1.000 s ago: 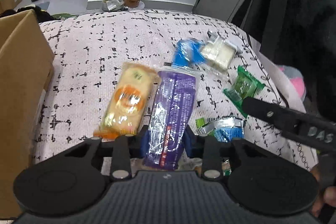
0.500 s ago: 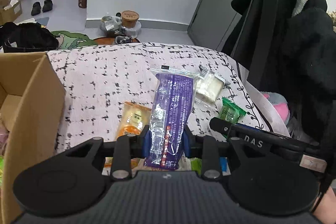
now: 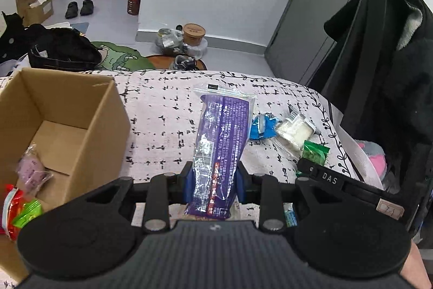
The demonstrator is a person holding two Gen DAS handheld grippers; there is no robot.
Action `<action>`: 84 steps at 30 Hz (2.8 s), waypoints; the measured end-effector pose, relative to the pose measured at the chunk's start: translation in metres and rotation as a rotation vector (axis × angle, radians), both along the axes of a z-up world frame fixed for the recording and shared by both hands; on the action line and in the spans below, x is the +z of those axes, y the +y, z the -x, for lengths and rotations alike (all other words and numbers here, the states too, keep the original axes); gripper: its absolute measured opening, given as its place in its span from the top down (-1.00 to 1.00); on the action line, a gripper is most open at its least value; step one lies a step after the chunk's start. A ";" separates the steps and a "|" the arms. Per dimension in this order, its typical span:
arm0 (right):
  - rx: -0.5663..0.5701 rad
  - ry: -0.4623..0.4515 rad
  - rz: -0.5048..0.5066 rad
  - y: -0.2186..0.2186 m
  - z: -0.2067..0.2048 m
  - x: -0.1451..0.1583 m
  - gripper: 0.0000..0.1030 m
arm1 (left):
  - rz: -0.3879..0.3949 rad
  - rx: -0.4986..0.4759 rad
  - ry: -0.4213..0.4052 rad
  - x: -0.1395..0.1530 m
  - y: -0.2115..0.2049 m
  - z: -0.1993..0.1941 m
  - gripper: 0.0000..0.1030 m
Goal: Organize snacks
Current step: 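Carry both snacks over the cardboard box and open both tools to drop them, then move the right tool back to the pile and grasp another green packet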
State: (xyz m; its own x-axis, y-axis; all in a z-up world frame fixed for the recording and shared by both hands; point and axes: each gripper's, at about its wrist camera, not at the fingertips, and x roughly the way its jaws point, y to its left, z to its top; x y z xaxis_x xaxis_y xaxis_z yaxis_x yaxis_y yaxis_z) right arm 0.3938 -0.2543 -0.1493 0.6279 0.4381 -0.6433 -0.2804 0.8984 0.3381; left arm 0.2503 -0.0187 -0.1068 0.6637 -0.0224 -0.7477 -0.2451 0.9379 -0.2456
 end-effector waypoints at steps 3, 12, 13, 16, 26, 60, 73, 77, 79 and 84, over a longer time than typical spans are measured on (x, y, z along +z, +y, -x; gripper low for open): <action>0.013 -0.024 -0.012 -0.001 0.012 0.006 0.41 | 0.005 0.011 -0.012 0.004 0.002 0.005 0.43; 0.054 -0.046 -0.106 0.001 0.029 0.025 0.41 | 0.014 0.048 -0.051 0.019 0.011 0.022 0.43; 0.064 -0.049 -0.118 0.002 0.030 0.027 0.41 | 0.014 0.051 -0.055 0.022 0.012 0.024 0.43; 0.091 -0.058 -0.144 0.008 0.034 0.033 0.41 | 0.012 0.062 -0.071 0.029 0.017 0.029 0.43; 0.179 -0.109 -0.209 0.034 0.046 0.060 0.41 | 0.015 0.115 -0.115 0.052 0.038 0.047 0.43; 0.549 -0.156 -0.221 0.139 0.104 0.100 0.40 | 0.008 0.346 -0.037 0.050 0.137 0.111 0.33; 0.484 -0.181 -0.188 0.117 0.107 0.103 -0.67 | 0.032 0.376 -0.004 0.047 0.135 0.134 -0.27; 0.465 -0.175 -0.195 0.101 0.104 0.103 -0.76 | 0.052 0.338 0.012 0.050 0.127 0.133 -0.45; 0.457 -0.171 -0.196 0.097 0.104 0.102 -0.87 | 0.041 0.330 0.008 0.053 0.120 0.131 -0.49; 0.472 -0.191 -0.192 0.088 0.112 0.104 -1.00 | 0.016 0.315 -0.012 0.059 0.106 0.128 -0.63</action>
State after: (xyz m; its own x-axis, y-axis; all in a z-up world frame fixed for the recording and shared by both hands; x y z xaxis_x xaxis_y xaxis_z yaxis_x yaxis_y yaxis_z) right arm 0.2813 -0.1666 -0.0453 0.4328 0.7991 -0.4174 -0.7107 0.5873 0.3873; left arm 0.1220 0.0869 -0.0475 0.6482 0.1745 -0.7412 -0.5203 0.8122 -0.2638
